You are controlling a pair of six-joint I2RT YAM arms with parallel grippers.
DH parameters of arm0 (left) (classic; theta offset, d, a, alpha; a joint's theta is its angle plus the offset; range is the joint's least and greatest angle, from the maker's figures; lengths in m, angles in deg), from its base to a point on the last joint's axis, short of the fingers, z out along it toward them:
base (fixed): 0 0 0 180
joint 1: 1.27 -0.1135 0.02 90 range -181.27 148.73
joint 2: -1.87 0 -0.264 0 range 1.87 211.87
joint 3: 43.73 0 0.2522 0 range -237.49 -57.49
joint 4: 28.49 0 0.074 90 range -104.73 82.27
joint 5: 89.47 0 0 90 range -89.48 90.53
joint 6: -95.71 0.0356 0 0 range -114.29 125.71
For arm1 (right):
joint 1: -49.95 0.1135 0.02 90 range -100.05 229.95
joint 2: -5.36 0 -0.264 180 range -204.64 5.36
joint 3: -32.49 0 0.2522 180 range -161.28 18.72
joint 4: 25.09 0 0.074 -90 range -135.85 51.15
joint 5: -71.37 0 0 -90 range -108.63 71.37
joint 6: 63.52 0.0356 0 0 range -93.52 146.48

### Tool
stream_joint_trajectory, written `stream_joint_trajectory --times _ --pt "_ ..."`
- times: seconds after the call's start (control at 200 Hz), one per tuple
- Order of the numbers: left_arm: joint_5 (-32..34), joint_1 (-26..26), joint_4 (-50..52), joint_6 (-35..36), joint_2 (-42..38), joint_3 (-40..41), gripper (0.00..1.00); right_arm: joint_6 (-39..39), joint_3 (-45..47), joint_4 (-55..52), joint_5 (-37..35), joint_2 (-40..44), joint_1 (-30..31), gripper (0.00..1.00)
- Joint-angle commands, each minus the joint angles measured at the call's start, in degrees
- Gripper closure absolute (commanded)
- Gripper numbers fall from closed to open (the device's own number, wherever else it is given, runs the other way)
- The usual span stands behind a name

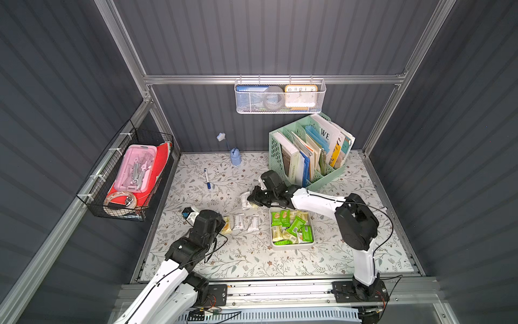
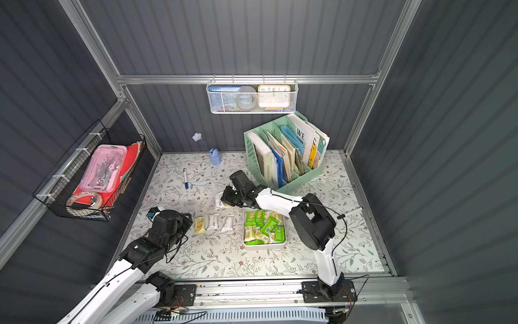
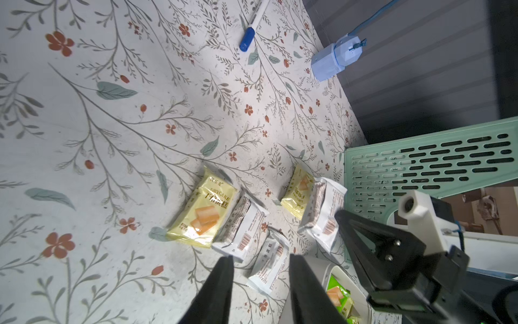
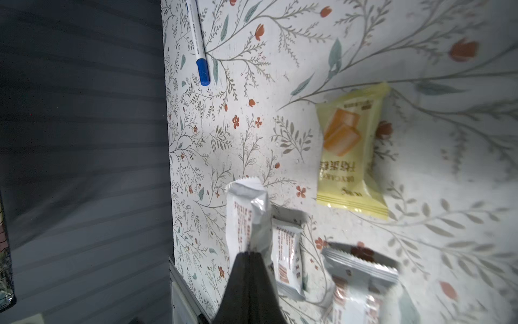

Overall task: Take the cookies out of the storage box
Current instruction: Place the cookie at the center of the board.

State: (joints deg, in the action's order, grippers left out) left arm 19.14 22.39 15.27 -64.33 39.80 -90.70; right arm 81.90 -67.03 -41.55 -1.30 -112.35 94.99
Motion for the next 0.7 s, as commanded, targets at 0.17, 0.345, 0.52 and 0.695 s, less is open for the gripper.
stream_joint_trajectory --times 0.17,0.345,0.52,0.695 --pt "-0.74 -0.36 2.22 -0.09 -3.08 2.17 0.62 1.84 -11.35 -1.23 -1.94 -10.78 1.37 1.0" --pt "-1.91 -0.36 1.32 0.32 -2.36 2.49 0.61 0.75 -16.14 -3.86 -2.55 -14.96 1.55 1.0" --pt "-2.51 -0.37 0.07 0.71 -1.64 2.67 0.61 0.57 -17.51 -4.95 -4.97 -17.37 1.55 1.0" --pt "-4.11 -0.32 -1.04 0.98 -0.19 2.54 0.59 0.36 -17.9 -6.08 -5.52 -18.0 1.58 1.0"
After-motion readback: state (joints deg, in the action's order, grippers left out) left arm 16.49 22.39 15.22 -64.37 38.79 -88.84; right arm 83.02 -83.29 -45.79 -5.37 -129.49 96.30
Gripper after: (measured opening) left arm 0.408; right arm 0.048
